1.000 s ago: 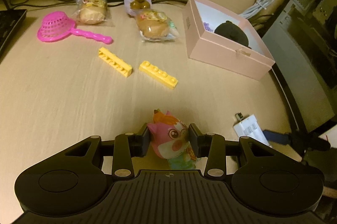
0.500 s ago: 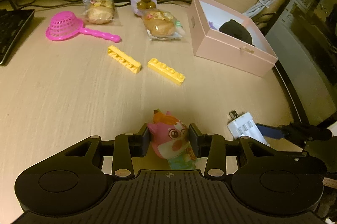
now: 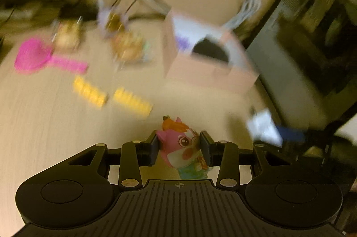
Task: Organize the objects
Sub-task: 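Drop the cat figurine into the pink box with the left tool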
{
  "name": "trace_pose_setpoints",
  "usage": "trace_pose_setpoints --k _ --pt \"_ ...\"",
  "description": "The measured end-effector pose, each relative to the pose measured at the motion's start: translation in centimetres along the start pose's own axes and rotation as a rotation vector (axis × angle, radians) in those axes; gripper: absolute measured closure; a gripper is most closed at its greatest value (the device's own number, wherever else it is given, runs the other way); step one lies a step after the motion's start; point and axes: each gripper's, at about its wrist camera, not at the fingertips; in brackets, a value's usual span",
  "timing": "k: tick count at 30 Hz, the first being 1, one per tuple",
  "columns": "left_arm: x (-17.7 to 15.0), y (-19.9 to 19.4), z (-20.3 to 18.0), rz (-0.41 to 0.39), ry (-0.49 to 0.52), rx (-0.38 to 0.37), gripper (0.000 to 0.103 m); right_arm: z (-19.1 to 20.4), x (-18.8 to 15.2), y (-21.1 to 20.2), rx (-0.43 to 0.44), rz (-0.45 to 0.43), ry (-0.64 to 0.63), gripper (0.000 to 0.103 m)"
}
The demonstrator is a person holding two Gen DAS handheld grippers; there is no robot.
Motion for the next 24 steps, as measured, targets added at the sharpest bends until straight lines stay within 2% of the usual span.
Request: trace_pose_setpoints --k 4,8,10,11,14,16,17,19,22,24 --pt "6.3 0.8 -1.8 -0.089 0.074 -0.035 0.060 -0.9 -0.1 -1.0 -0.019 -0.024 0.045 0.056" --pt "12.7 4.0 -4.1 -0.162 0.152 -0.051 0.059 -1.5 0.1 -1.3 -0.026 -0.032 0.086 0.056" --pt "14.9 7.0 -4.4 -0.136 0.149 -0.073 0.058 -1.5 0.2 -1.4 -0.028 -0.037 0.092 0.056" --pt "15.7 9.4 -4.4 -0.090 0.153 -0.067 0.057 -1.4 0.2 -1.4 -0.031 -0.038 0.092 0.056" --pt "15.8 14.8 -3.8 0.004 0.124 -0.001 0.059 -1.3 0.4 -1.4 -0.044 -0.041 0.089 0.056" --pt "15.3 15.6 -2.8 -0.005 0.057 -0.030 0.059 -1.5 0.5 -1.7 -0.051 -0.046 0.091 0.056" --pt "14.9 15.3 -2.2 -0.025 0.016 -0.060 0.059 -1.9 0.7 -1.7 -0.055 -0.049 0.096 0.056" --pt "14.1 14.5 -1.5 -0.057 -0.020 -0.075 0.059 -2.6 1.1 -1.5 -0.064 -0.050 0.110 0.056" --pt "11.8 12.0 -0.8 -0.091 0.018 -0.055 0.059 -3.7 2.3 -0.7 -0.067 -0.053 0.126 0.056" --pt "10.2 10.1 0.0 -0.082 0.042 -0.038 0.059 -4.3 4.0 0.1 -0.076 -0.069 0.130 0.056"
Point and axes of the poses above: each gripper's, at about its wrist camera, not at the fingertips, and y roughly the way its jaws point, z to its left, x to its top, and after that the axes turned 3 degrees about y, right-handed
